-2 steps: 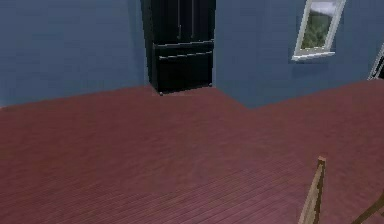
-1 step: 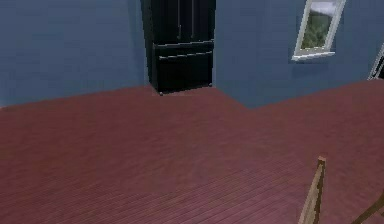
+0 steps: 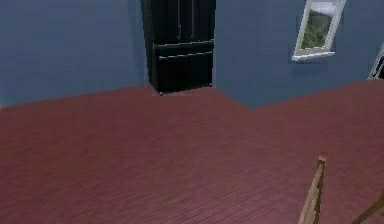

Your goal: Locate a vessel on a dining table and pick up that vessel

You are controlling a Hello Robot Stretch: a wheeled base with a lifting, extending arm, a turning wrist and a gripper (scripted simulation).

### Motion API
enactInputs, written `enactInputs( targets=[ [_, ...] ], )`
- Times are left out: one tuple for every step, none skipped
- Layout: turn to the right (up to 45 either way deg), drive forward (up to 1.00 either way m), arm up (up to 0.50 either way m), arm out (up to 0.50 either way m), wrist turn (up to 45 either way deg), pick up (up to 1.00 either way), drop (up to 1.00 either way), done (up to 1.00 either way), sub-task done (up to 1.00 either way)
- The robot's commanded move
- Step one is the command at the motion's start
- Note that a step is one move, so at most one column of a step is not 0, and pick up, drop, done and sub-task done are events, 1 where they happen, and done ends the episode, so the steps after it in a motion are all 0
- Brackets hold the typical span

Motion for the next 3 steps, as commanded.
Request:
enactInputs(
  targets=[
    [0.0,0.0,0.0,0.0,0.0,1.0,0.0,0.0,0.0],
    [0.0,0.0,0.1,0.0,0.0,0.0,0.0,0.0,0.0],
    [0.0,0.0,0.0,0.0,0.0,0.0,0.0,1.0,0.0]
  ],
)
